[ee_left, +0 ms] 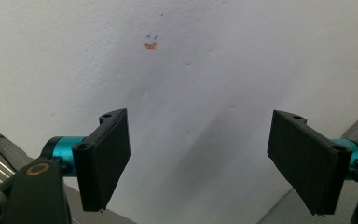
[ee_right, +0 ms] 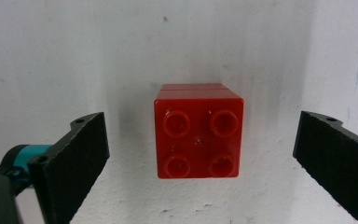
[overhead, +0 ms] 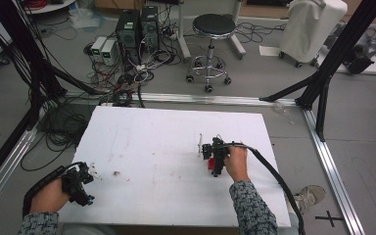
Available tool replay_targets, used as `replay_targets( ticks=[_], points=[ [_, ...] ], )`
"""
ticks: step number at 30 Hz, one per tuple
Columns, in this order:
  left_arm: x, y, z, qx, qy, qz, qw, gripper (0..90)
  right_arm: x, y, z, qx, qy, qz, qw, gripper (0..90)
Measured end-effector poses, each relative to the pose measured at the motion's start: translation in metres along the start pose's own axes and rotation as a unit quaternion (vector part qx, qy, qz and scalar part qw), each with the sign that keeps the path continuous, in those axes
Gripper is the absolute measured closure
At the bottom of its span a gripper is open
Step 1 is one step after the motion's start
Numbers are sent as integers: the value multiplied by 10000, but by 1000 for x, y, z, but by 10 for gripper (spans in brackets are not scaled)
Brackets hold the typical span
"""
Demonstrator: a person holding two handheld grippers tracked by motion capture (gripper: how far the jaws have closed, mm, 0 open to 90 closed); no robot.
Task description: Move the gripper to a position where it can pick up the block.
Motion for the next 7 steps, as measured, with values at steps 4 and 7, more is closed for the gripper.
replay_targets(
  ticks=[4,7],
  points=[
    [0,0,0,3,1,-1,10000,213,0,0,0,11,10,-10,10000,26],
    [0,-1,0,-11,5,-8,10000,213,0,0,-1,8,6,-3,10000,26]
  ],
)
Point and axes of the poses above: each handheld gripper's, and its own axes: y roughly backward along the jaws, z roughly out of its top, x roughly to its left, the point moved 3 cm from there along -y, roughly forward along the jaws, and after that the axes turned 8 degrees about x, right-handed, at the moved point
